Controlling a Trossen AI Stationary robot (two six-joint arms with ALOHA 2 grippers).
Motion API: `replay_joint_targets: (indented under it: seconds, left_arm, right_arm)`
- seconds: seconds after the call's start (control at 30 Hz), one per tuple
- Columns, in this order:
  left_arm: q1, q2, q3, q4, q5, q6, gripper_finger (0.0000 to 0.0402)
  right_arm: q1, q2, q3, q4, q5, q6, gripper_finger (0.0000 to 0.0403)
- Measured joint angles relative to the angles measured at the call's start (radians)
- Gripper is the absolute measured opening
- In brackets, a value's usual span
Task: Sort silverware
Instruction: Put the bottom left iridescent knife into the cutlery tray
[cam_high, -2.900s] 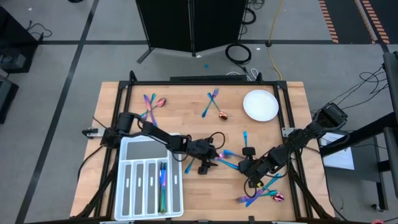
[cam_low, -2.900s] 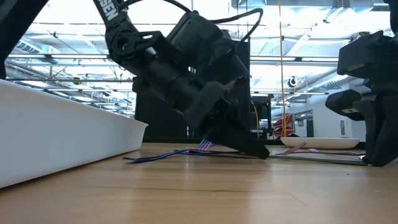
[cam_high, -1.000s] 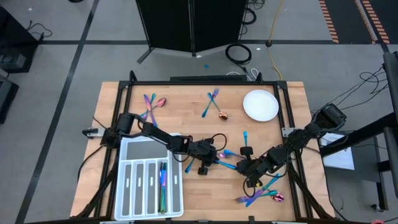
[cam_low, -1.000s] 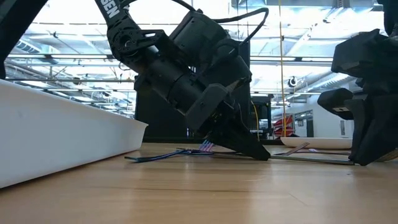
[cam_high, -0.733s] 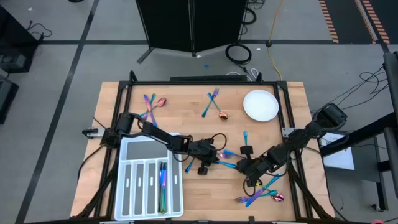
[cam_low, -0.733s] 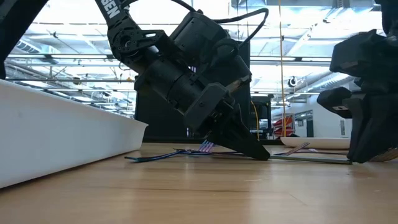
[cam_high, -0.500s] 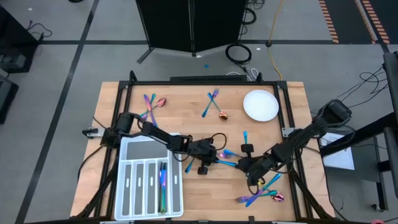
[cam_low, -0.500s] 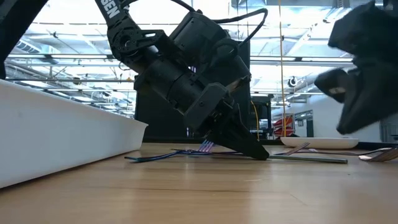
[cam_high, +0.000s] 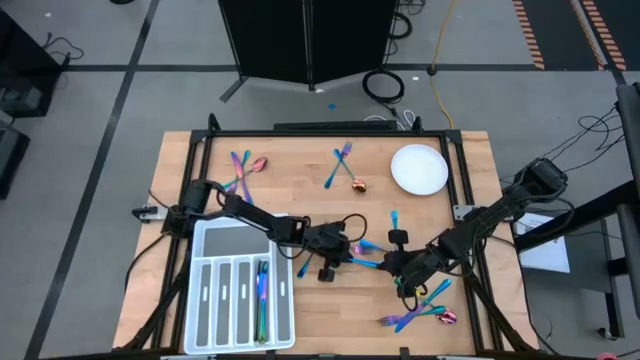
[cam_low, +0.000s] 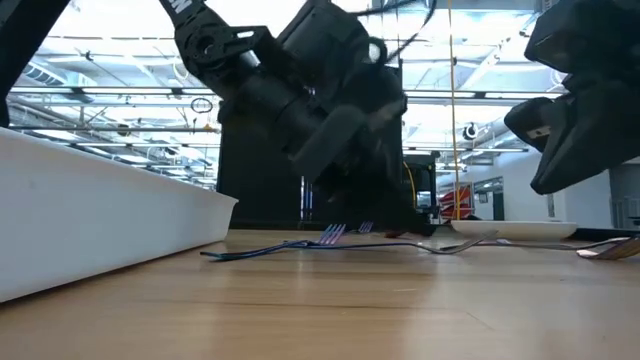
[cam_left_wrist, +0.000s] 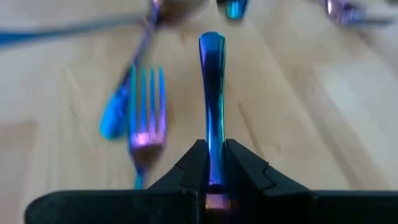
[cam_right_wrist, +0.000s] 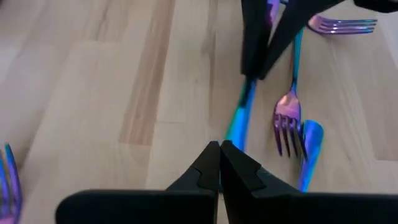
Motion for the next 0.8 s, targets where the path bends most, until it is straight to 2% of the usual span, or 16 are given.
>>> replay_joint_targets:
  seconds: [0.2, 0.3, 0.5, 0.67, 0.8]
  left_arm:
    - [0.001, -0.012, 0.0, -0.011, -0.002, 0.015, 0.0049]
    - [-0.001, -0.012, 0.001, -0.012, -0.003, 0.018, 0.0049]
    - [-0.002, -0.013, 0.003, -0.013, -0.007, 0.018, 0.0049]
    - [-0.001, -0.013, 0.005, -0.002, -0.022, 0.018, 0.0049]
    - [-0.001, -0.013, 0.027, -0.007, -0.025, 0.023, 0.0049]
  right_arm:
    - [-0.031, 0.01, 0.001, 0.117, 0.053, 0.116, 0.0001]
    - [-0.057, 0.01, 0.001, 0.128, 0.051, 0.14, 0.0015]
    - [-0.115, 0.016, 0.001, 0.146, 0.0, 0.19, 0.0089]
    - [-0.131, 0.032, 0.001, 0.198, -0.006, 0.122, 0.0157]
    - [-0.131, 0.049, 0.001, 0.198, -0.012, 0.074, 0.0184]
